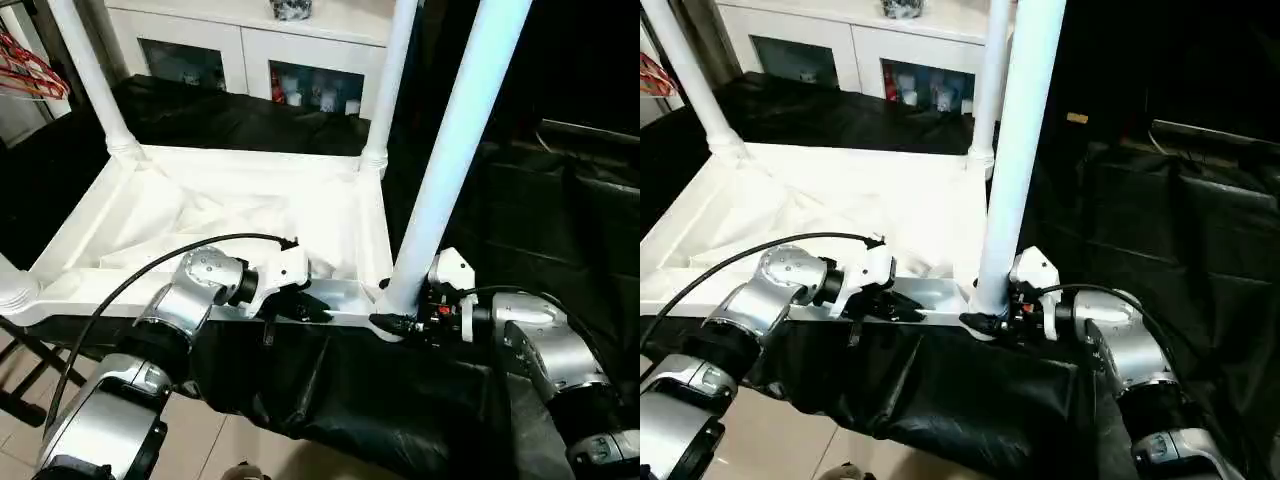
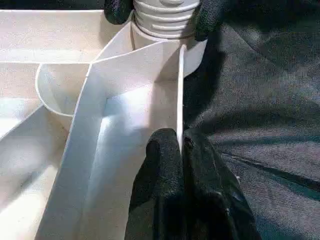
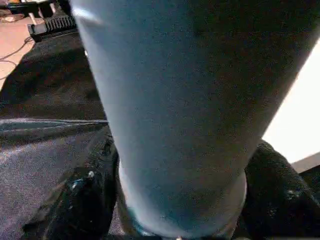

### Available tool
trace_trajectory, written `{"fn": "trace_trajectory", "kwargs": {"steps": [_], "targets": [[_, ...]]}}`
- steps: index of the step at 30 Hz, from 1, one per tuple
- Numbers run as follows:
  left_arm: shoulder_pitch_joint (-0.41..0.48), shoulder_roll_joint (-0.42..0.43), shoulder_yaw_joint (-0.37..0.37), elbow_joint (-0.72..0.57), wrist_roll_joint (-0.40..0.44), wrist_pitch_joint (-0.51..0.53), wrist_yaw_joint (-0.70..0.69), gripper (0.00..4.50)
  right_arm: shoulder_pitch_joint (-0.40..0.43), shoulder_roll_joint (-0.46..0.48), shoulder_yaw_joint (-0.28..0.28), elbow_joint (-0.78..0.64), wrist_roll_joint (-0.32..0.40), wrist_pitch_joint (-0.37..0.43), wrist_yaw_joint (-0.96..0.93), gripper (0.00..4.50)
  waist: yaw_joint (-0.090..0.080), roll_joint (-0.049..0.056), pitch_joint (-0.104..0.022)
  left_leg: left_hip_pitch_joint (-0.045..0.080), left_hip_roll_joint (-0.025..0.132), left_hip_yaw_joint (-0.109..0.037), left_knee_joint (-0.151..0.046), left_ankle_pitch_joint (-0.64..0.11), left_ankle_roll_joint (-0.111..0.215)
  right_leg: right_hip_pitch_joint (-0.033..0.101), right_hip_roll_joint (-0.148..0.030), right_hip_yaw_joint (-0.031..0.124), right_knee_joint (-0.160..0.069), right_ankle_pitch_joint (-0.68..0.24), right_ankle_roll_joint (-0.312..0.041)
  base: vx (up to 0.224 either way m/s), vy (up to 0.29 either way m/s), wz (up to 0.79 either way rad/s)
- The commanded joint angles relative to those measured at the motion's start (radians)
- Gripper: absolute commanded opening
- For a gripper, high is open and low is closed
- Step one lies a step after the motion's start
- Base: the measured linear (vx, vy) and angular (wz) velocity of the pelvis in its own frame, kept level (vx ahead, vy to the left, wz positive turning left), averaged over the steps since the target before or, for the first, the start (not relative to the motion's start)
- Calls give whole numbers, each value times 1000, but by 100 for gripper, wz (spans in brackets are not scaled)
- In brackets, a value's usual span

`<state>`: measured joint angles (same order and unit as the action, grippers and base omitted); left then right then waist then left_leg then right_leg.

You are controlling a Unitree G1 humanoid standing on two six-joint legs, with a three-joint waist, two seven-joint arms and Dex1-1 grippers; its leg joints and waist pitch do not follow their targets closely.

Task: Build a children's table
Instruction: Rotate leg to tighten

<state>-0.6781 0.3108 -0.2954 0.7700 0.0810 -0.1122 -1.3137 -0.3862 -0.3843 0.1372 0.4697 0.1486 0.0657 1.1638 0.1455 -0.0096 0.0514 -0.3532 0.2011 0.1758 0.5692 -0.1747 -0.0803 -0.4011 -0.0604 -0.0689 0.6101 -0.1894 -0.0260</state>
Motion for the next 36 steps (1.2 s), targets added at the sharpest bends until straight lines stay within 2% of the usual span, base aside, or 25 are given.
{"fn": "trace_trajectory", "kwargs": {"steps": [1,2,4,6,10,11,12,13,14,15,16,17,18,22,23,24,27,30,33,36], "targets": [[-6,-41,12,-15,-24,3,68,0,33,57,50,-39,16,22,5,282,0,-17,-61,0,34,-5,-55,-168,64,53,-87,50,-78,-230,-164,0,0,0],[-4,-48,15,-17,-26,7,75,0,38,64,45,-41,19,28,-11,277,1,-15,-60,0,35,-6,-56,-168,63,52,-88,49,-79,-235,-162,0,0,0],[-5,-64,19,-13,-21,14,108,0,42,78,38,-34,9,21,-49,275,0,-17,-59,1,34,-6,-57,-178,60,52,-87,49,-81,-252,-157,0,0,0],[-13,-103,20,4,3,41,198,0,42,121,16,2,-13,10,-162,273,-7,-16,-54,5,33,-9,-62,-218,40,47,-91,49,-92,-344,-139,0,0,0],[-26,-146,24,26,17,61,280,0,19,169,-16,65,-41,2,-306,272,-12,-15,-52,11,32,-11,-66,-251,23,41,-92,50,-100,-416,-122,0,0,0],[-42,-186,30,43,25,83,349,0,-10,214,-55,124,-54,-3,-435,272,-20,-15,-49,8,29,-12,-69,-261,14,41,-91,49,-105,-459,-107,0,0,0],[-60,-228,31,64,40,107,426,0,-45,261,-92,185,-60,2,-572,272,-20,-11,-50,12,28,-15,-69,-272,7,40,-94,47,-108,-484,-102,0,0,0],[-62,-231,31,66,41,108,432,0,-48,264,-95,190,-61,3,-583,272,-26,-14,-53,14,28,-15,-68,-268,-1,40,-94,49,-108,-483,-101,0,0,0],[-75,-262,33,81,52,124,495,0,-78,292,-114,238,-74,10,-696,272,-25,-10,-54,14,28,-16,-67,-261,-2,41,-94,49,-107,-467,-104,0,0,0],[-79,-278,35,85,53,131,519,0,-92,301,-119,259,-84,13,-743,272,-31,-12,-56,13,29,-14,-66,-245,1,41,-90,52,-102,-403,-120,0,0,0],[-84,-313,42,91,51,150,568,0,-124,320,-125,301,-103,19,-835,272,-34,-7,-55,9,26,-13,-66,-240,10,43,-88,51,-99,-367,-131,0,0,0],[-86,-331,42,92,52,158,592,0,-143,332,-131,324,-107,18,-875,272,-39,-11,-57,8,23,-12,-64,-236,14,45,-86,51,-97,-352,-137,0,0,0],[-86,-331,42,92,52,158,592,0,-143,332,-131,324,-107,18,-875,272,-38,-11,-58,6,22,-12,-63,-229,17,47,-87,51,-96,-346,-138,0,0,0],[-83,-347,18,90,91,142,623,0,-179,363,-143,355,-103,-12,-903,272,-32,-7,-67,0,20,-8,-56,-161,55,54,-85,53,-84,-216,-155,0,0,0],[-77,-348,14,85,94,138,620,0,-188,378,-151,357,-90,-31,-880,307,-31,-7,-66,-1,21,-7,-56,-153,64,55,-85,52,-83,-191,-162,0,0,0],[-78,-350,15,88,96,138,624,0,-196,385,-158,368,-91,-44,-882,342,-32,-7,-66,-2,21,-7,-56,-154,67,55,-85,52,-83,-191,-162,0,0,0],[-71,-332,9,84,99,125,606,0,-204,391,-168,372,-73,-62,-841,353,-33,-3,-63,0,23,-8,-59,-184,65,54,-87,50,-90,-246,-157,0,0,0],[-59,-303,6,76,92,106,568,0,-200,372,-152,363,-70,-78,-793,390,-36,-4,-62,-2,23,-11,-63,-205,59,56,-87,50,-92,-279,-148,0,0,0],[-44,-271,5,63,81,89,516,0,-190,338,-130,355,-82,-98,-744,390,-39,-4,-63,0,24,-10,-62,-199,61,54,-88,51,-91,-266,-154,0,0,0],[-21,-220,5,35,62,69,422,0,-170,278,-109,326,-82,-112,-621,390,-42,-5,-64,-6,23,-10,-59,-186,75,59,-88,50,-88,-240,-162,0,0,0]]}}
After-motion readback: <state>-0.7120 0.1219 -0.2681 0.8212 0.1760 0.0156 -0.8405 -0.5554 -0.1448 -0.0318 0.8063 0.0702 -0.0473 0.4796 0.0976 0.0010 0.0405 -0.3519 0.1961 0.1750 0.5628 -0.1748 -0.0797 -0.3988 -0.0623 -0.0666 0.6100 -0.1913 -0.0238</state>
